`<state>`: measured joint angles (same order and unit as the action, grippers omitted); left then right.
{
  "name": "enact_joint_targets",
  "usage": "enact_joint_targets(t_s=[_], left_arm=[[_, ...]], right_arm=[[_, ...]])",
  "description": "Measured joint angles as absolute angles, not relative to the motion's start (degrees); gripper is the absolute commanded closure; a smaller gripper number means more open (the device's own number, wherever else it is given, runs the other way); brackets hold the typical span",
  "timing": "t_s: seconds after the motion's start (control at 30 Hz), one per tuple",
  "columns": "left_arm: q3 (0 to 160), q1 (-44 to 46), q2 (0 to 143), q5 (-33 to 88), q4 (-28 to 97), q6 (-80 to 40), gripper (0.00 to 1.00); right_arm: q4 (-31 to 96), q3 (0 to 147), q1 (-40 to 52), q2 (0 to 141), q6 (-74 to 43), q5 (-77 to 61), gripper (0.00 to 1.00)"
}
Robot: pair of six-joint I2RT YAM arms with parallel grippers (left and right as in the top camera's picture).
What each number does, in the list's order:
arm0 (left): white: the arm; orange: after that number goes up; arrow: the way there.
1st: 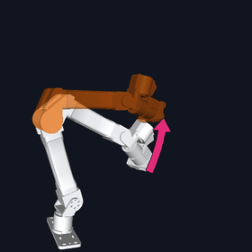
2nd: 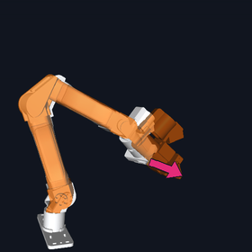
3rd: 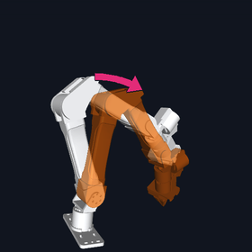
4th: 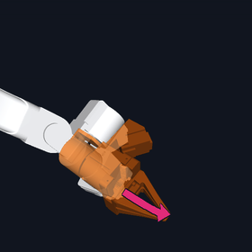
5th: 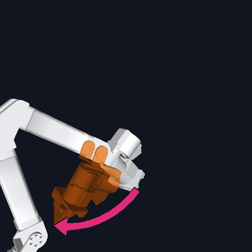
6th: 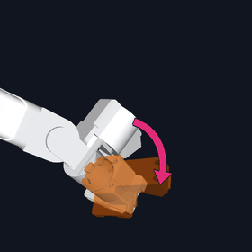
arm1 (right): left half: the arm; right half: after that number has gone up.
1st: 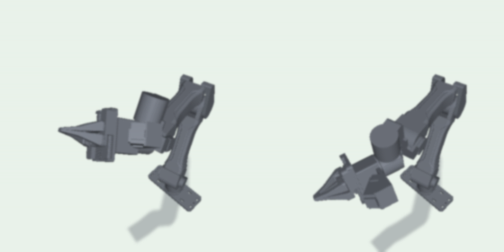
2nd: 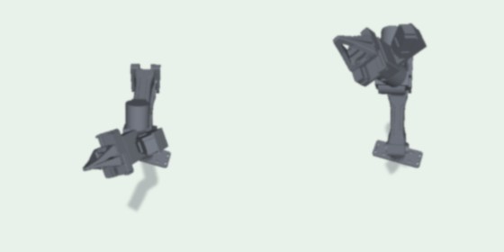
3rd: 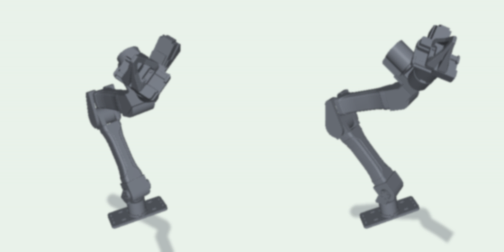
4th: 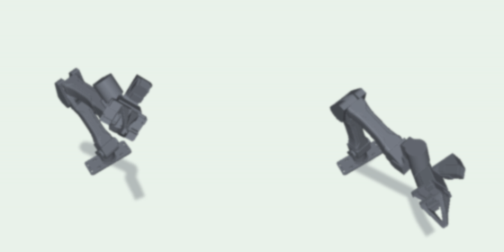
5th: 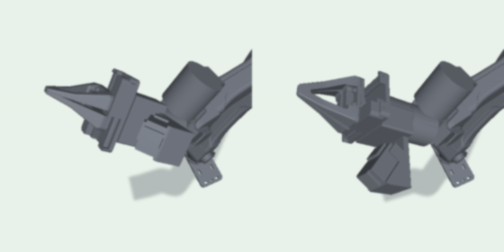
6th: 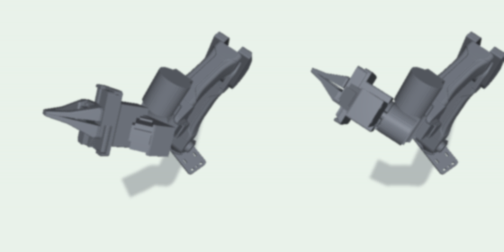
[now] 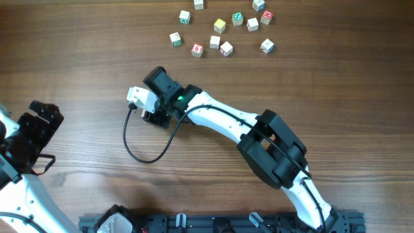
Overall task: Form a tower
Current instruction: 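Carry the bee block left and lower it onto the '0' block, then release the bee block and retract the right gripper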
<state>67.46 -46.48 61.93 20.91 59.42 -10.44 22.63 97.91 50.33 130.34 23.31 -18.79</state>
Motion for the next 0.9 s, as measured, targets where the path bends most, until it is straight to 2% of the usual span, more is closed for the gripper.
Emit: enact_joint_targets(t_s=[0.3, 0.37, 0.4, 0.47, 0.63, 0.77, 0.9], left_arm=[[67.5, -46.5, 61.9, 20.9, 59.4, -10.4, 0.00], [67.5, -46.5, 61.9, 20.9, 59.4, -10.4, 0.00], [67.5, -46.5, 61.9, 20.9, 59.4, -10.4, 0.00], [67.5, -46.5, 61.9, 20.9, 59.4, -10.4, 0.00], [67.5, -46.5, 61.9, 20.9, 59.4, -10.4, 0.00], [67.5, -46.5, 61.9, 21.1, 59.7, -10.4, 0.00], [67.5, -46.5, 61.9, 27.5, 60.2, -10.3, 0.00]], right_arm=[[22.3, 97.9, 50.3, 130.3, 23.5, -19.6, 0.55], [21.7, 97.9, 50.3, 130.3, 23.5, -19.7, 0.46], [21.8, 97.9, 50.3, 130.3, 23.7, -19.7, 0.36], [21.3, 97.9, 50.3, 130.3, 23.7, -19.9, 0.00], [26.9, 98.5, 50.3, 129.6, 20.6, -20.1, 0.00], [31.0, 99.0, 48.7, 120.0, 13.6, -16.2, 0.00], [35.8, 100.4, 39.9, 107.5, 0.8, -11.7, 0.00]])
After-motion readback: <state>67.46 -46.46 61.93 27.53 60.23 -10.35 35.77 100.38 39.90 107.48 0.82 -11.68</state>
